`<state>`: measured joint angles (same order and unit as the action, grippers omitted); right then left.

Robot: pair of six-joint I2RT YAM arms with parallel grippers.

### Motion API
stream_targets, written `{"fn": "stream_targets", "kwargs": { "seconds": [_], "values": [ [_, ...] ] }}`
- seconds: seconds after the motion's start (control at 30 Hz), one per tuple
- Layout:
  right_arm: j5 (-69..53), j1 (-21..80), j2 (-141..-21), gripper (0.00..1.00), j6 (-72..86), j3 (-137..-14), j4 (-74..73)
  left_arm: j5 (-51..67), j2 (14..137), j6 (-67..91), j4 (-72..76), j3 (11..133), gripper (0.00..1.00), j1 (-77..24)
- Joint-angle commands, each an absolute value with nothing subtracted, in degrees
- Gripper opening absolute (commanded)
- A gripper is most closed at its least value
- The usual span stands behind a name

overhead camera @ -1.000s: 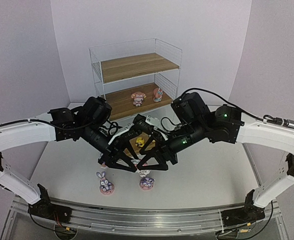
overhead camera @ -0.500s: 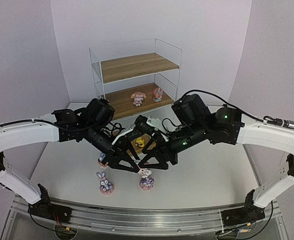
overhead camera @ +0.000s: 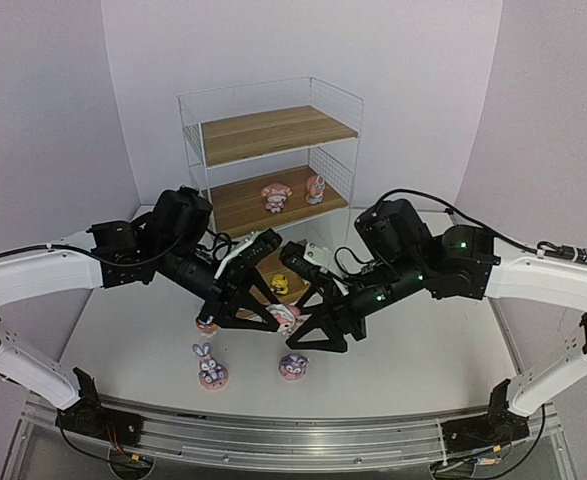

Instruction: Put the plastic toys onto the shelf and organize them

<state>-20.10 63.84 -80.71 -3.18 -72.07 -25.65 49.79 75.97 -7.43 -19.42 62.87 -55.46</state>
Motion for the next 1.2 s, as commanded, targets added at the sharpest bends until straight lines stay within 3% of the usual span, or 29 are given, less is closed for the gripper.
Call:
{"fn": "stream_targets", "kwargs": {
  "seconds": [0.0,0.7,1.03,1.07,1.17],
  "values": [
    [-20.3,63.8,-79.9,0.76,-3.2,-71.4,-25.3,51.0,73.2,-4.5,-12.7,63.8,0.0,-55.6],
    [-19.5,63.9,-75.6,0.68,-0.8,-67.8,-15.0,52.1,74.0,-1.9,-12.1,63.0,0.0,-55.6],
    [-23.1,63.8,-77.0,0.22,2.4,-68.3,-13.9,52.6,74.2,-0.6,-10.2,62.6,0.0,-55.6],
    [-23.1,63.8,-77.1,0.16,3.3,-68.4,-13.8,52.5,74.0,-0.1,-9.5,62.4,0.03,-55.6],
    [-24.2,63.8,-77.2,0.01,7.6,-68.5,-12.8,51.0,72.0,2.9,-7.0,61.1,0.28,-55.6]
  ]
}}
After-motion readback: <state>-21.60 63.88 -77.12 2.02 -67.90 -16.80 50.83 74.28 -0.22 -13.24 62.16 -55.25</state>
